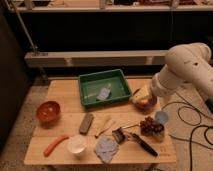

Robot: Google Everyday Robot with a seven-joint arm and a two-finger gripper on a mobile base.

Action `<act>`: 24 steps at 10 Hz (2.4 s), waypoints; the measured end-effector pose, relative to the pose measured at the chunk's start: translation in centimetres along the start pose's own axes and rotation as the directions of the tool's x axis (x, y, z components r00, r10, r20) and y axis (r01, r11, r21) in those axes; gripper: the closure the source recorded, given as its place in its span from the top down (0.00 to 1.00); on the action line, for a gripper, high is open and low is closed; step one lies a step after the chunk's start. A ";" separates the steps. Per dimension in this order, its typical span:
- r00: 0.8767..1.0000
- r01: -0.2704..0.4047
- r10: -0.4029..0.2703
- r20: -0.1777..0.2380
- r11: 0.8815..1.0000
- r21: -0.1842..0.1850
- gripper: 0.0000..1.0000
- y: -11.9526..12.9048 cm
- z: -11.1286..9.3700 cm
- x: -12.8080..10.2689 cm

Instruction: Wipe table surface with towel

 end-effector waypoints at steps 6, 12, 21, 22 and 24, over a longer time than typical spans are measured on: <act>0.990 0.127 -0.130 0.049 0.989 0.074 0.80 -2.2 3.2 -4.2; 0.830 0.513 -0.557 0.017 0.776 0.368 0.80 -8.7 8.9 -18.9; 0.657 0.665 -0.751 0.070 0.621 0.415 0.80 -13.4 11.8 -22.1; 0.614 0.698 -0.786 0.072 0.583 0.415 0.80 -14.8 12.5 -22.7; 0.511 0.763 -0.857 0.062 0.486 0.427 0.80 -19.4 14.2 -24.4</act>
